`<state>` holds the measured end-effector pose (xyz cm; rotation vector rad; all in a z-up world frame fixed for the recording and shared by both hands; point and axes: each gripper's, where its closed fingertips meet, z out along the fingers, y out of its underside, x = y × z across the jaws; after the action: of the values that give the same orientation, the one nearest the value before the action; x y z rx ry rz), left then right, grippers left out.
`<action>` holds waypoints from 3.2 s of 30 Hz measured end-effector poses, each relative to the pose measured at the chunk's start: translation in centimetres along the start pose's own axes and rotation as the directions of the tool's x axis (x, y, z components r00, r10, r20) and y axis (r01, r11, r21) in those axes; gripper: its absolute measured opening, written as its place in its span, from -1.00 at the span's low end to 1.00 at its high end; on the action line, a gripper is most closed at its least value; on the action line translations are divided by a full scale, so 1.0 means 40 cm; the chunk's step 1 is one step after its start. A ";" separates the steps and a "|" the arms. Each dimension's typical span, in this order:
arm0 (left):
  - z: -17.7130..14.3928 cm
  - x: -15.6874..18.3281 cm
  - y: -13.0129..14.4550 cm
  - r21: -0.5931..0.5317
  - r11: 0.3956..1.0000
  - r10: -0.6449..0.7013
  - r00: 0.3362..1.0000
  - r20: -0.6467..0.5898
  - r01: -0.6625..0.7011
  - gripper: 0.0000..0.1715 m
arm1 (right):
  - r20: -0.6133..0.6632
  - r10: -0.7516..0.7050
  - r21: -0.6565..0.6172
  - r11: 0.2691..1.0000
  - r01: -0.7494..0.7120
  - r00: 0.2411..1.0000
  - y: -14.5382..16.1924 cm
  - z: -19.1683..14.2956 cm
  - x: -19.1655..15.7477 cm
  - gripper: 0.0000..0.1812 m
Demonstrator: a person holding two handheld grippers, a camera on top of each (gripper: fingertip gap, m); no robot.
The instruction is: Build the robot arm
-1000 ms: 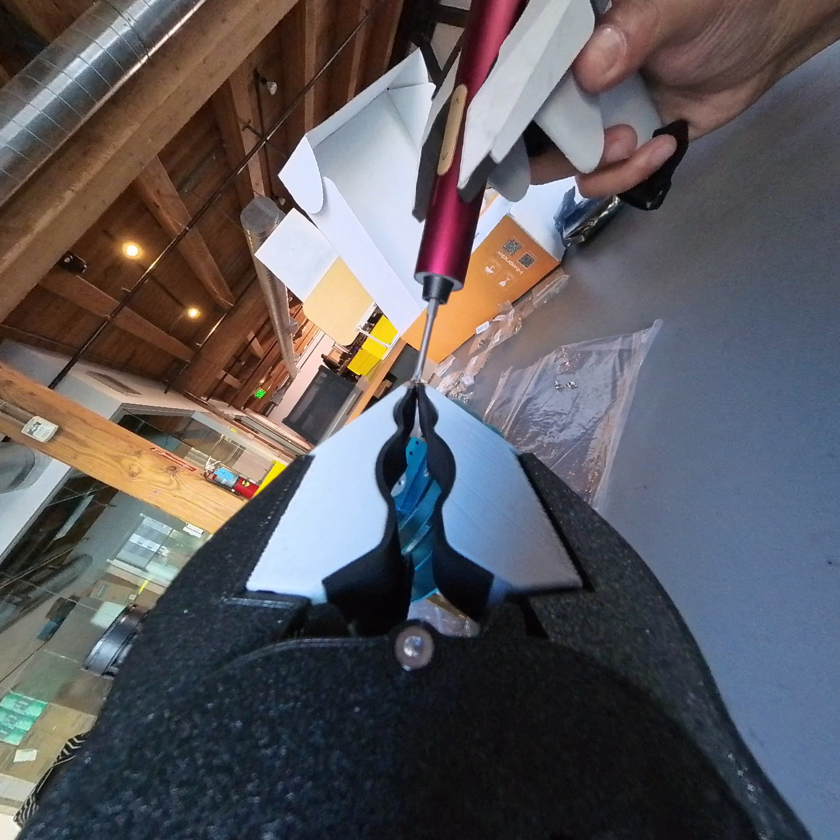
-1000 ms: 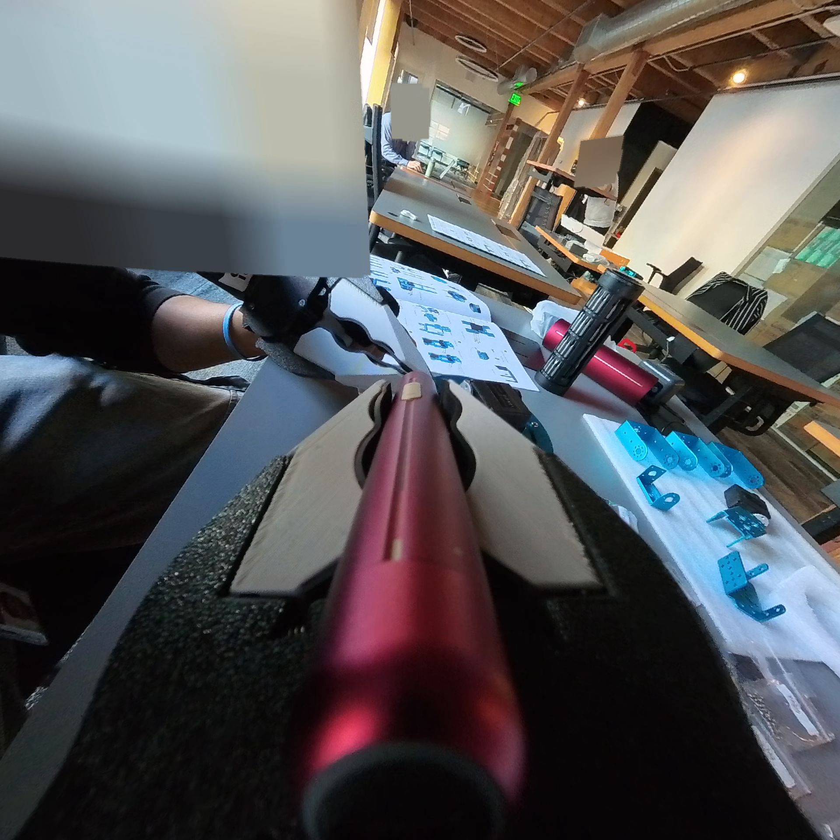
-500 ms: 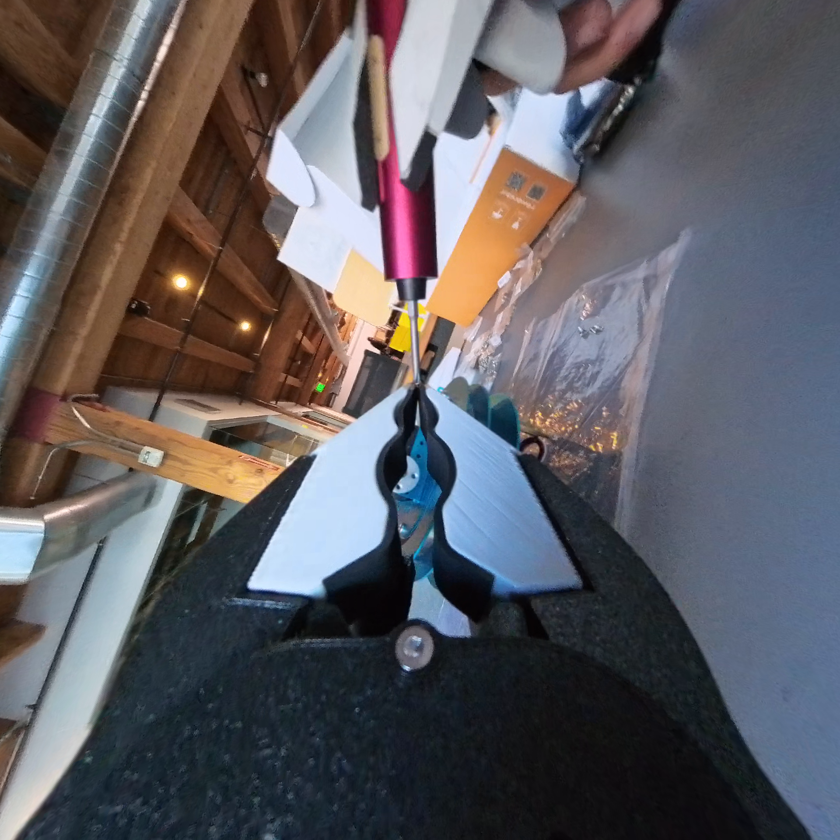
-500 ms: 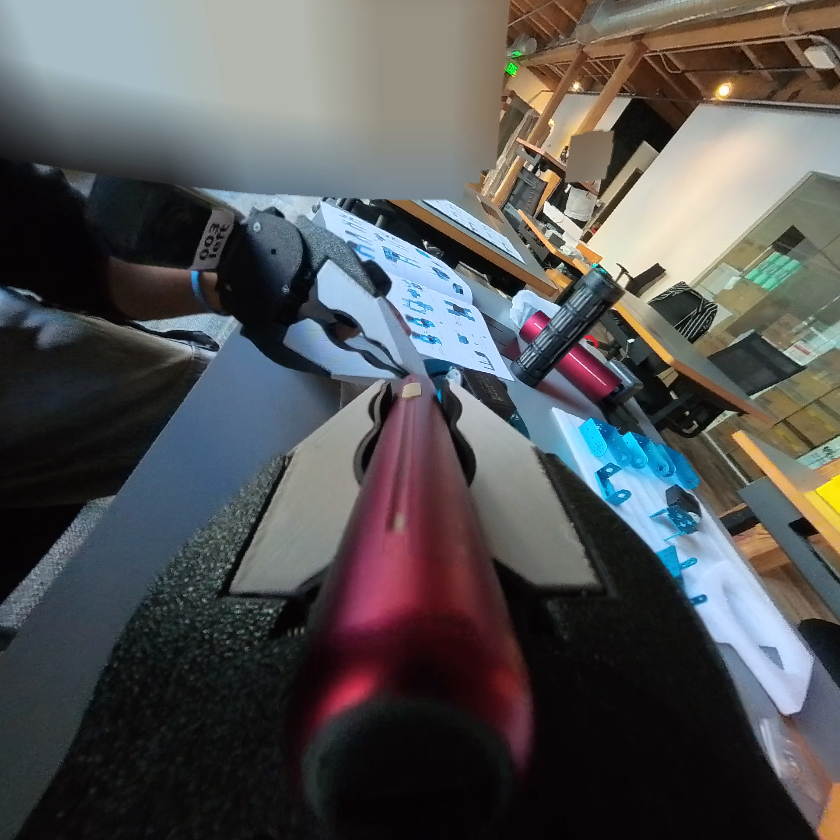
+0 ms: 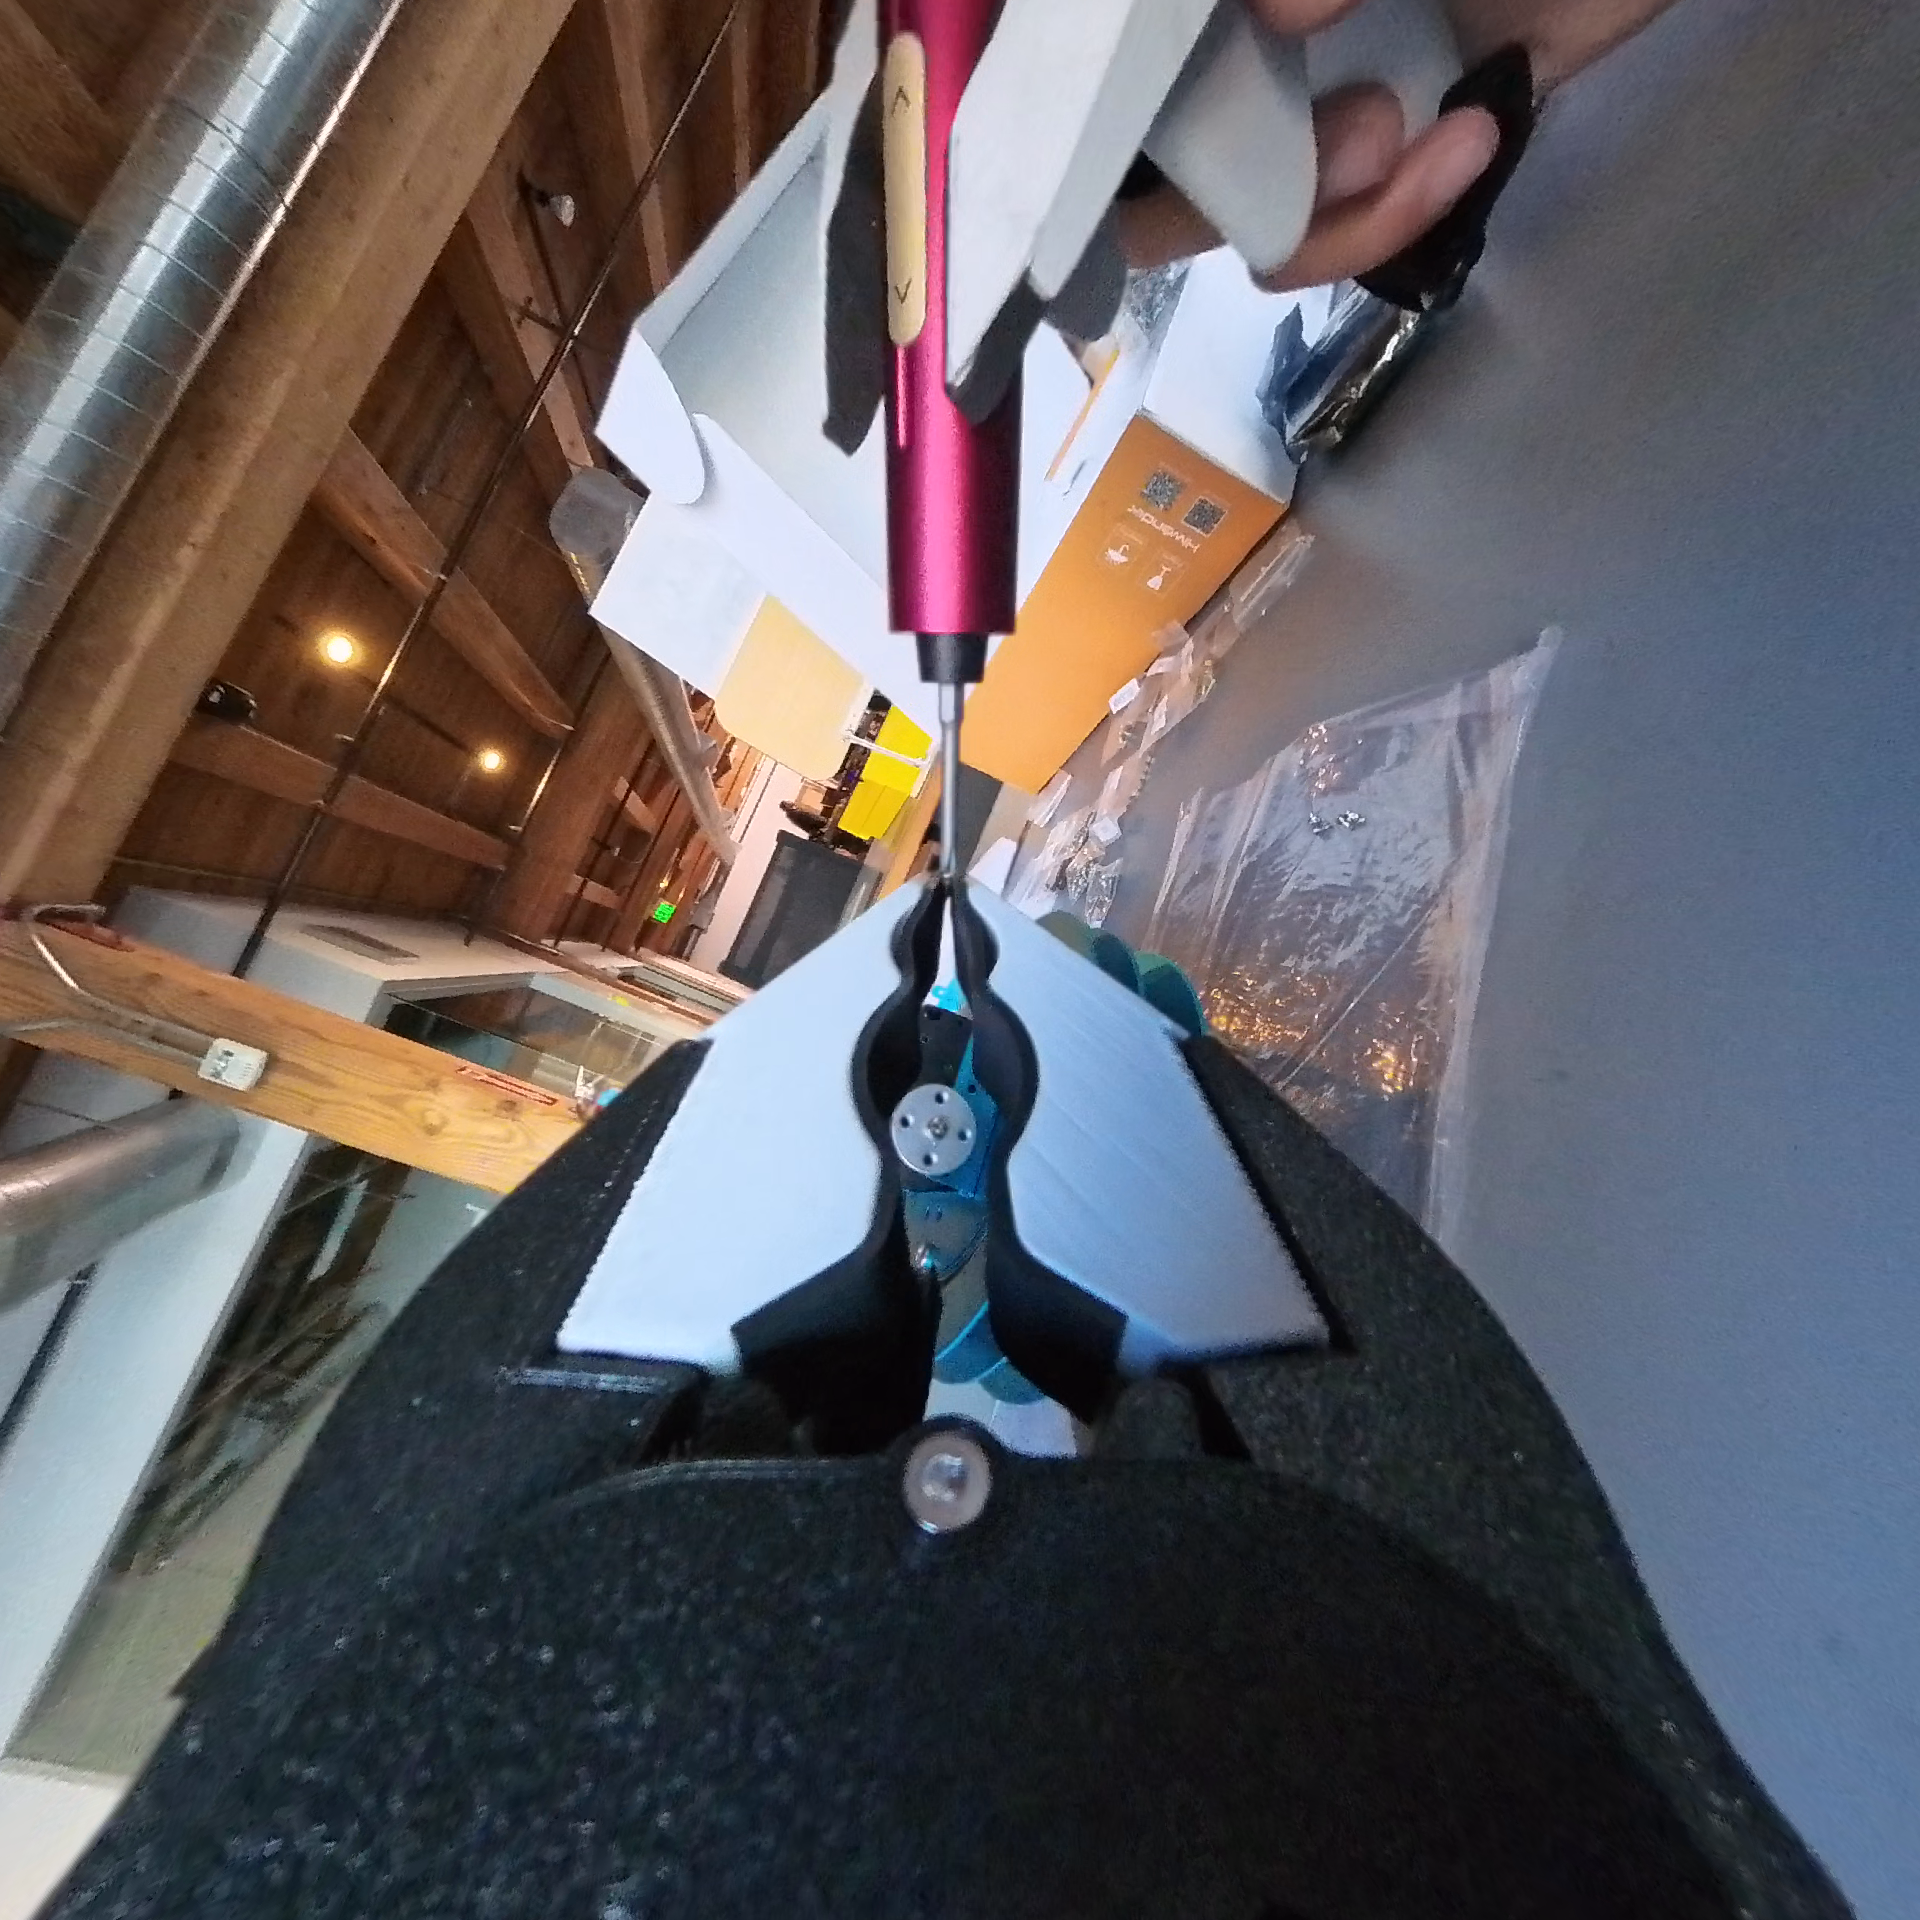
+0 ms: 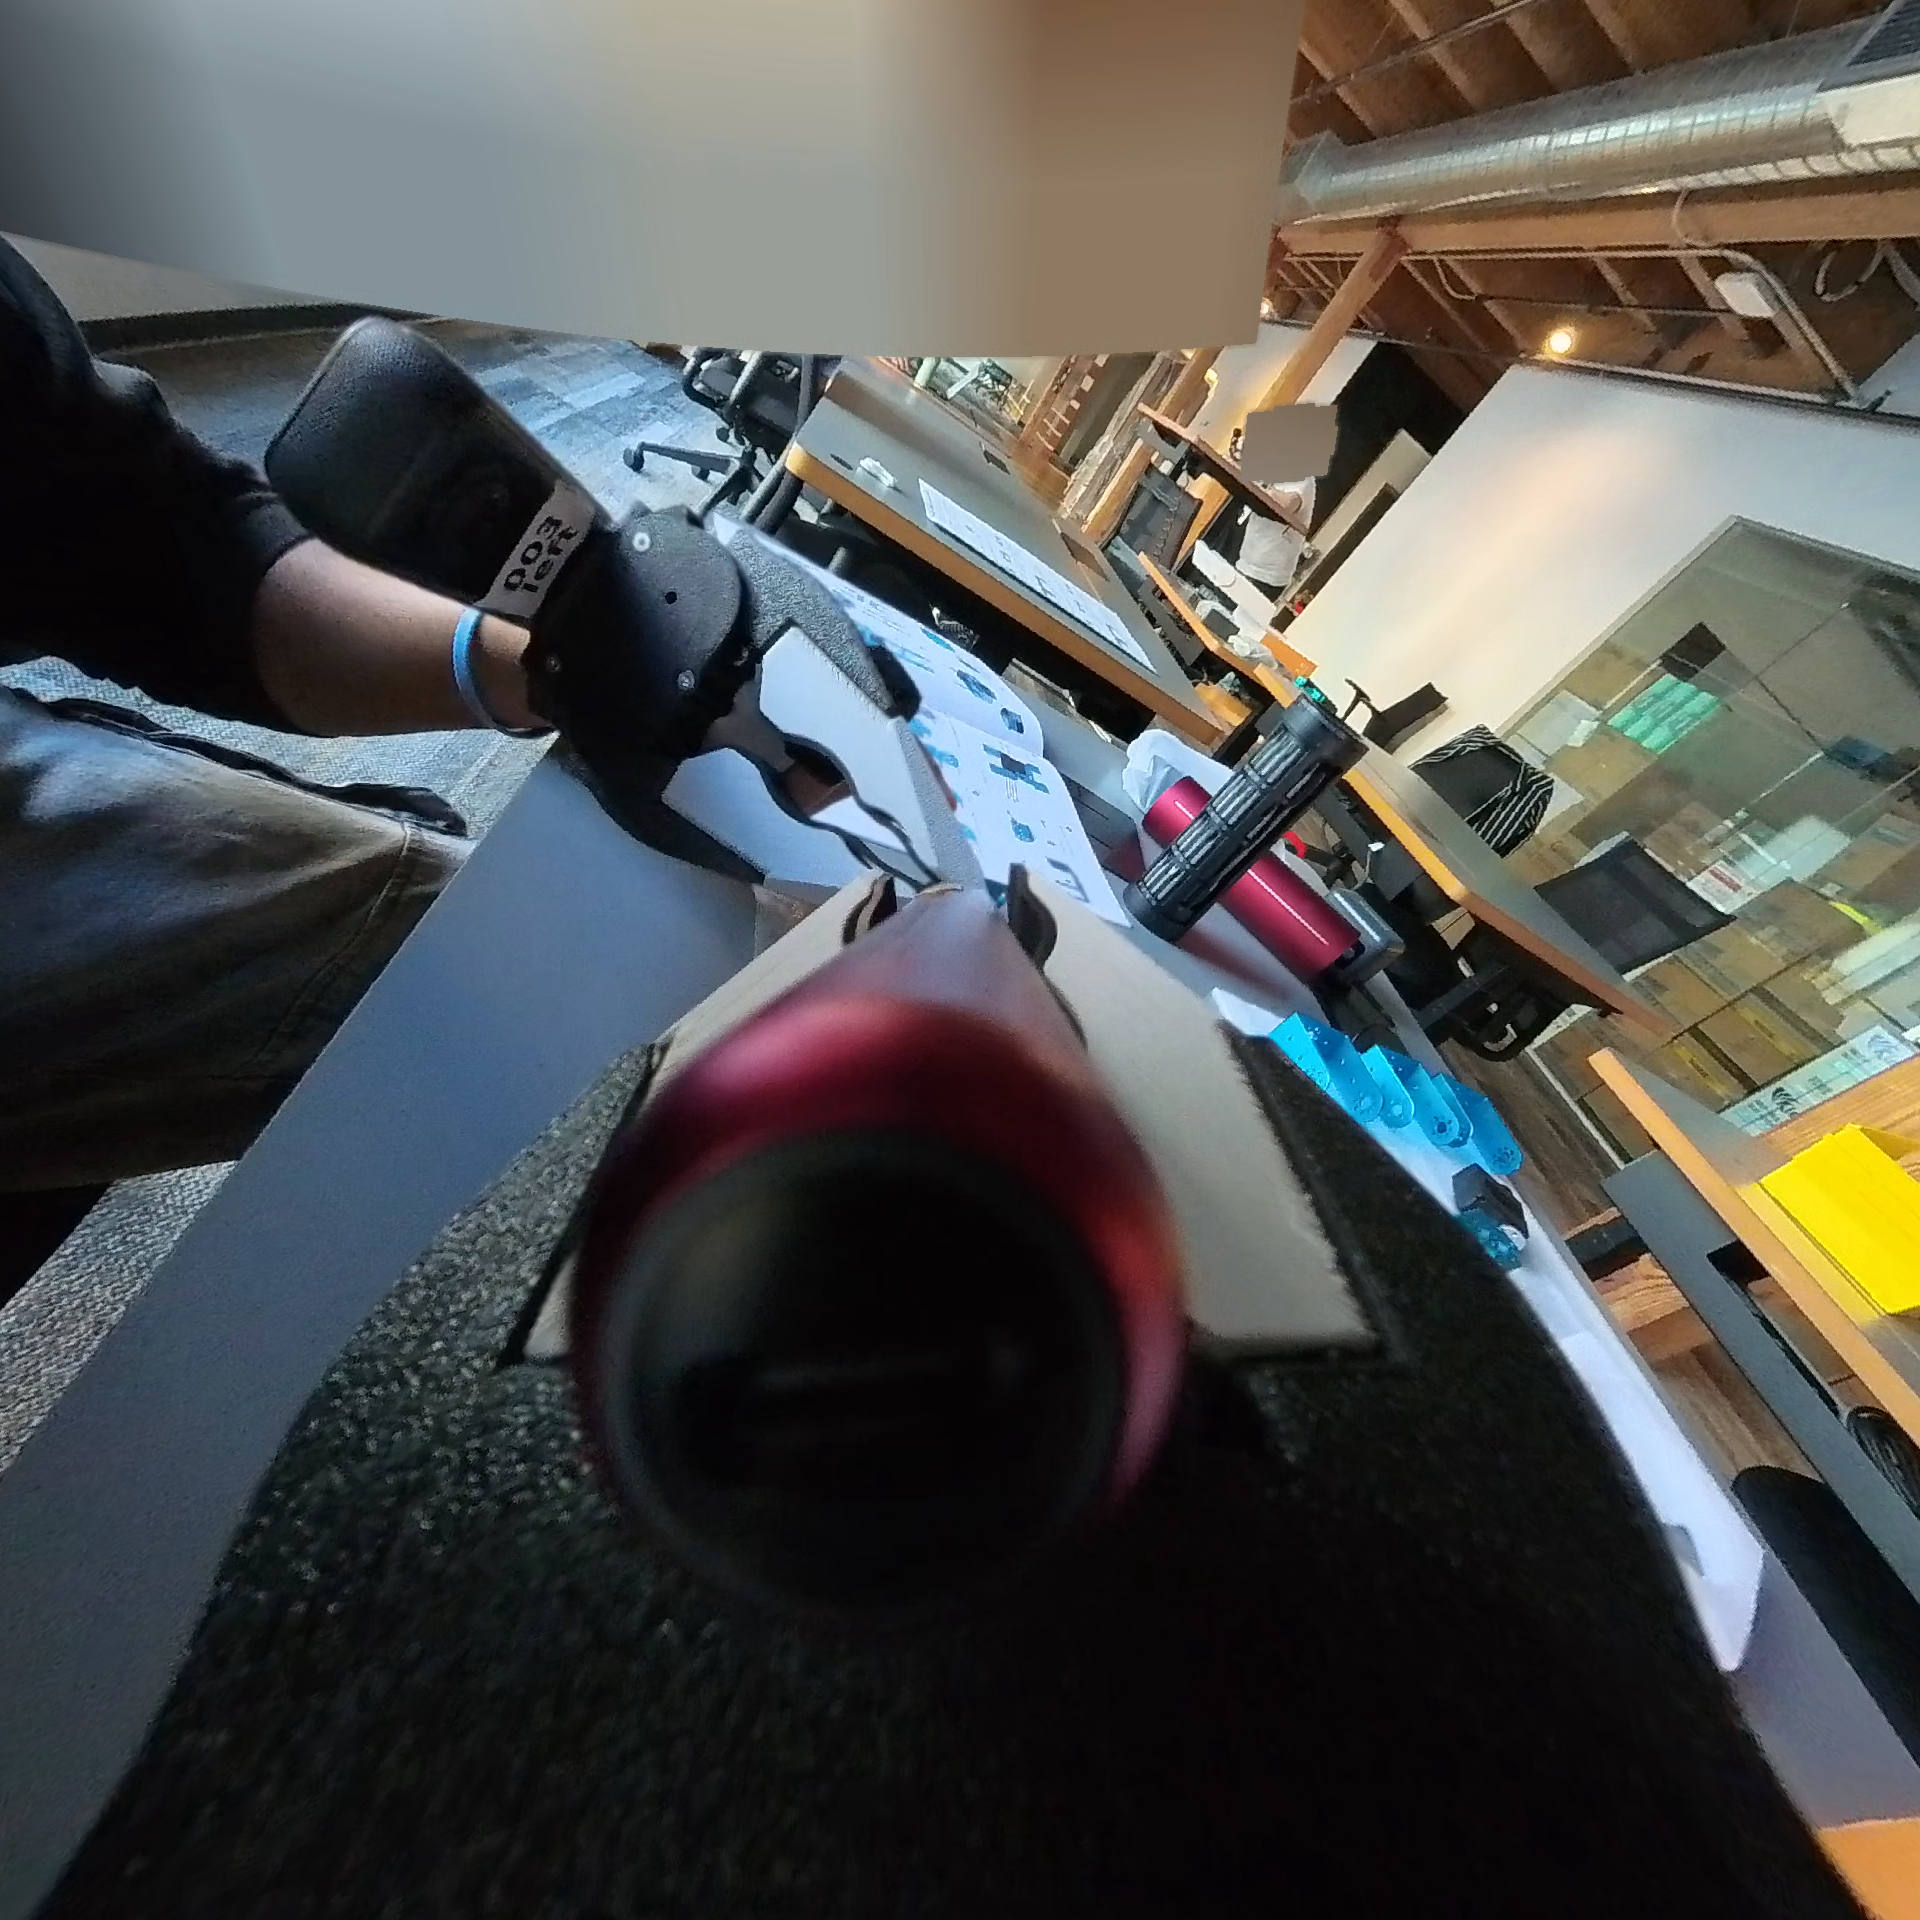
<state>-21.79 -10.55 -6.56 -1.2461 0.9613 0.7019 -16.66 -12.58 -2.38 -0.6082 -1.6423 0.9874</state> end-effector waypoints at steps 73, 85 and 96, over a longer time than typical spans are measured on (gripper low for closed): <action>0.027 -0.177 0.223 -0.035 0.609 -0.786 0.597 -0.160 0.792 -0.69 | -0.151 -0.642 -0.428 0.728 0.535 0.752 0.127 0.142 -0.041 -0.76; 0.013 -0.162 0.195 -0.040 0.618 -0.774 0.599 -0.207 0.785 -0.69 | -0.150 -0.658 -0.438 0.713 0.547 0.738 0.126 0.150 -0.041 -0.75; -0.019 -0.108 0.114 -0.066 0.647 -0.729 0.590 -0.348 0.760 -0.75 | -0.149 -0.652 -0.439 0.717 0.541 0.744 0.123 0.150 -0.039 -0.75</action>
<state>-27.84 -10.08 -4.80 -1.5627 0.6223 -0.2520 -22.37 -13.02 -7.85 -0.3830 -1.5993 0.0846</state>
